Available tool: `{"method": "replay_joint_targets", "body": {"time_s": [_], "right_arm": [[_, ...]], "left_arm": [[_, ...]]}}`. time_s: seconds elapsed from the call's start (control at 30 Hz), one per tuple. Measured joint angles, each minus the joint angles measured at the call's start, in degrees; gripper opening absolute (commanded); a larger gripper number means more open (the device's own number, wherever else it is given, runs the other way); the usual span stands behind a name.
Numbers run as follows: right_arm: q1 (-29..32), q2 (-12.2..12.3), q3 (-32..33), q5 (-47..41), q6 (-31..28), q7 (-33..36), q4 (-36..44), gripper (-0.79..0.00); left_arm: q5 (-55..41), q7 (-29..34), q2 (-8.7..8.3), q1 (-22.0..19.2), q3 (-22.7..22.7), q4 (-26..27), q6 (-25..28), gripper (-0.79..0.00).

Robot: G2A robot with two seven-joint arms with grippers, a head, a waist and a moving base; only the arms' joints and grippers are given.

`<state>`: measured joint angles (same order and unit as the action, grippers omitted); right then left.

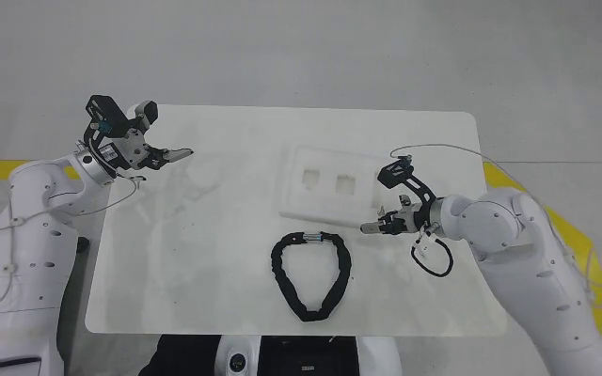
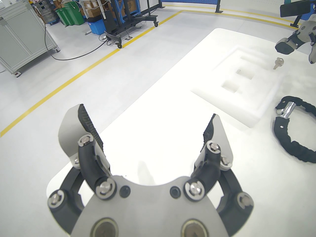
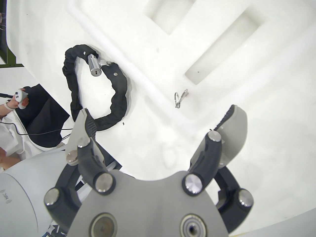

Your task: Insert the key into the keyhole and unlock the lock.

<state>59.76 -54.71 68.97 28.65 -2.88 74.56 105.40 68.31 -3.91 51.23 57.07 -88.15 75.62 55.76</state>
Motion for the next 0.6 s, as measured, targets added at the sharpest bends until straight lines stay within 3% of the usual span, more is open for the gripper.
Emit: {"method": "replay_joint_targets", "body": {"time_s": [0.33,0.6], "right_arm": [[-3.28,-0.36,-2.61,-0.21,2.28,1.55,-2.57,-0.012],[-5.55,-0.68,-4.80,0.20,3.85,2.69,-4.07,-0.126]], "left_arm": [[0.00,0.00,0.00,0.00,0.00,0.00,0.00,0.000],[0.00,0.00,0.00,0.00,0.00,0.00,0.00,0.000]]}}
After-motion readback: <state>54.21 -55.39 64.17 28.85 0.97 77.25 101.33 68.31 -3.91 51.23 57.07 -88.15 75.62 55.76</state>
